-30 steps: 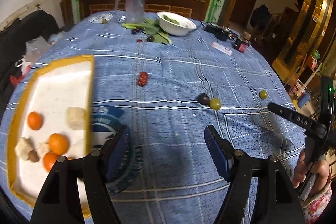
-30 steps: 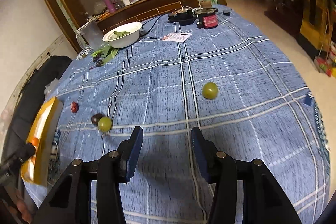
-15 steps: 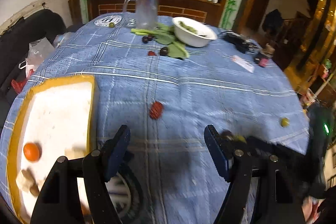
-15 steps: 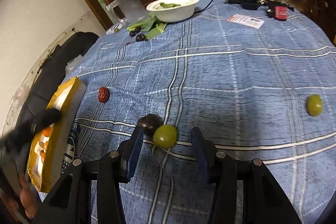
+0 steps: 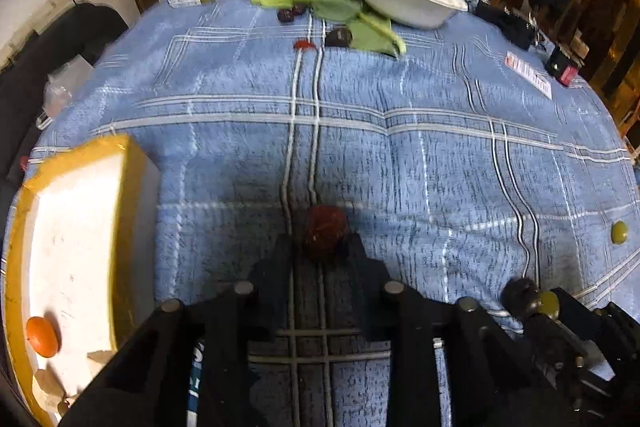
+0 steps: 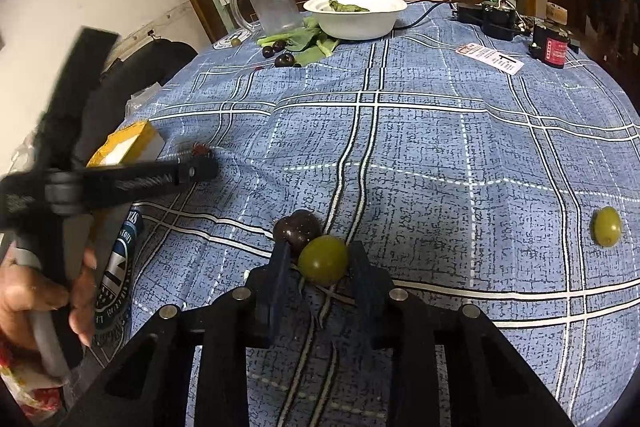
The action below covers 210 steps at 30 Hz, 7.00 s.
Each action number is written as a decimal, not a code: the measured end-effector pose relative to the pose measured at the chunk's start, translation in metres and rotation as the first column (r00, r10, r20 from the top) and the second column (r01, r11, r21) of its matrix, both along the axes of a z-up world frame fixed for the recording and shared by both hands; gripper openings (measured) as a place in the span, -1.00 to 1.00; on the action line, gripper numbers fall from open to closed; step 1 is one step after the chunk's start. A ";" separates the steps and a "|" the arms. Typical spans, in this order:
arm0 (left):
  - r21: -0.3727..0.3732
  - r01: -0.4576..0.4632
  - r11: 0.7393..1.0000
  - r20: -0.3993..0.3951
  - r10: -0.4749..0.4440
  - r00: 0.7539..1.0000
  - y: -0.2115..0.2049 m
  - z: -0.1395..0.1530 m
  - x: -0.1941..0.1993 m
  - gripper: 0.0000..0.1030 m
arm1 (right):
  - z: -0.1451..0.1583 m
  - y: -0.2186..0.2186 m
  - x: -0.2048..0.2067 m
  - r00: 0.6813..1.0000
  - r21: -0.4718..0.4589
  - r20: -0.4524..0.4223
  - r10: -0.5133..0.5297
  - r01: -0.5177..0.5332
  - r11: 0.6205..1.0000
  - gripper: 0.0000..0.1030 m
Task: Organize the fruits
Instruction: 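Grasp a red date with the left tool while the right tool grasps a green plum, then carry the red date and green plum to the tray and open both tools, then grasp a dark plum with the left tool while the right tool grasps a green plum, then lower the dark plum and green plum into the tray and open both tools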
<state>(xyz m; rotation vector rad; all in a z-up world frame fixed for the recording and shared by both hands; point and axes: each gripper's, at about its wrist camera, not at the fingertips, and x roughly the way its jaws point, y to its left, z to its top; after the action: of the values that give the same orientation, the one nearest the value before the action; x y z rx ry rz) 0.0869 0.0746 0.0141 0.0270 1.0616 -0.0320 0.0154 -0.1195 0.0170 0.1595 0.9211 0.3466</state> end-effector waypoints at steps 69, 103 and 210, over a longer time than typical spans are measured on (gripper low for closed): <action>-0.359 -0.285 0.889 0.162 0.360 0.919 0.233 0.051 -0.190 0.14 | 0.064 0.225 -0.040 0.961 0.010 0.064 0.267 -0.269 0.963 -0.15; -0.018 -0.054 0.998 0.374 0.056 0.926 0.066 0.106 -0.244 0.52 | 0.066 0.095 -0.135 0.990 0.029 0.143 0.015 -0.019 0.999 0.08; -0.207 0.270 0.940 0.188 -0.233 0.954 -0.083 0.001 -0.067 -0.59 | 0.000 -0.156 0.006 0.911 -0.083 0.022 -0.411 0.411 0.908 -0.52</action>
<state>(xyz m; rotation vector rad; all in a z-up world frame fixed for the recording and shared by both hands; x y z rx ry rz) 0.0198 -0.0083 0.0148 -0.0443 0.8819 -0.3811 0.0214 -0.2755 0.0170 0.2689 0.8714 -0.0856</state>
